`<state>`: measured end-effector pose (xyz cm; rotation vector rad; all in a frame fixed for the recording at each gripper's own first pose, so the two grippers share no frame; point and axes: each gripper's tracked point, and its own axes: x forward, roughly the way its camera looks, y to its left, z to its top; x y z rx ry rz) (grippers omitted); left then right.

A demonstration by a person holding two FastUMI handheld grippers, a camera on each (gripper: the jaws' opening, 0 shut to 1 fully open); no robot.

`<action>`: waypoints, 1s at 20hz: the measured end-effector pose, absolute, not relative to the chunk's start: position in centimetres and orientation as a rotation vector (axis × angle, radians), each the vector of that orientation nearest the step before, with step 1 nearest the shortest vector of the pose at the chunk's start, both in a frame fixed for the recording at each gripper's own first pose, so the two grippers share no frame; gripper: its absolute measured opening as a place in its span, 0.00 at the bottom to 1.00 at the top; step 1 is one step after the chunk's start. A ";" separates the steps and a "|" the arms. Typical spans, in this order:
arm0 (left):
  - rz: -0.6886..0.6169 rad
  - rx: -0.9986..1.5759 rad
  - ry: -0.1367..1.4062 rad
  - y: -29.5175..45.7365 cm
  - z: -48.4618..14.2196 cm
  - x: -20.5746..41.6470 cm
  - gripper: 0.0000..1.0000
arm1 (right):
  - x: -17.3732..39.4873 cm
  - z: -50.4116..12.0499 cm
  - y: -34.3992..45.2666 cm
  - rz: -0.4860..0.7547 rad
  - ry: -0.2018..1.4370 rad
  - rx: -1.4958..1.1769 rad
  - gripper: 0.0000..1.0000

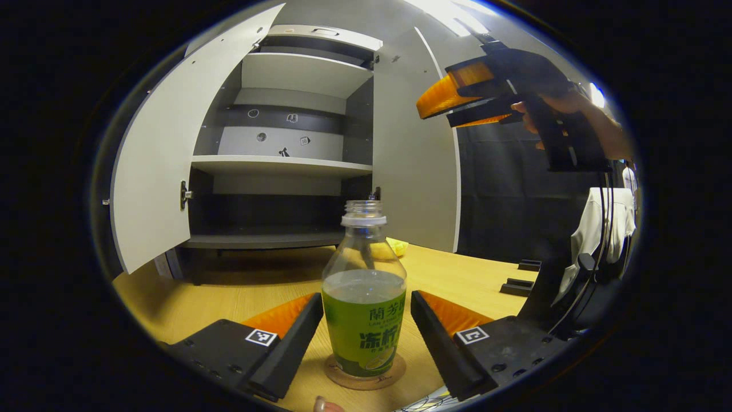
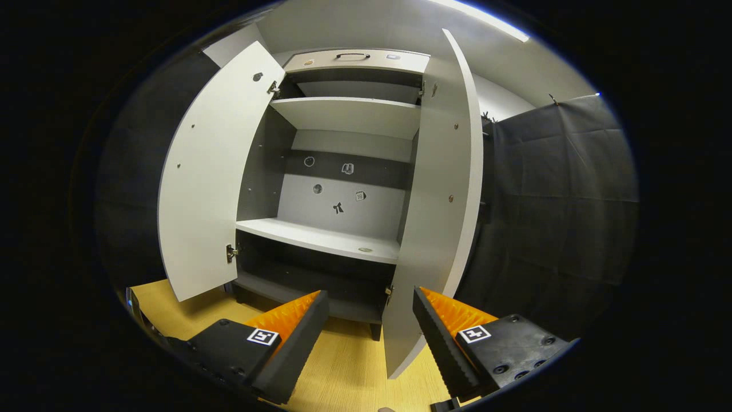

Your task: Grasp the bottle in the cabinet with the left hand and place it on the coaster, then close the right door with the right hand and the left door with the left hand.

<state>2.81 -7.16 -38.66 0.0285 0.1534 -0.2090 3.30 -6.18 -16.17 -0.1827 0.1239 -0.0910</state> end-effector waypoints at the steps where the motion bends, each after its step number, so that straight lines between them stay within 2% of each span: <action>1: -0.204 0.037 0.153 -6.9 -38.3 3.0 0.98 | 3.2 -15.8 -6.2 -0.091 0.117 -0.187 0.98; 7: -0.242 0.001 0.111 -6.7 -31.6 3.7 0.98 | 2.0 -12.6 -5.9 -0.077 0.105 -0.186 0.98; 13: -0.212 0.025 0.112 -3.4 -22.5 1.8 0.98 | 0.1 -9.0 -8.7 -0.174 0.100 -0.149 0.98; 20: -0.065 0.060 0.155 6.2 -15.3 -2.8 0.97 | -0.7 -6.6 -14.3 -0.324 0.072 -0.084 0.98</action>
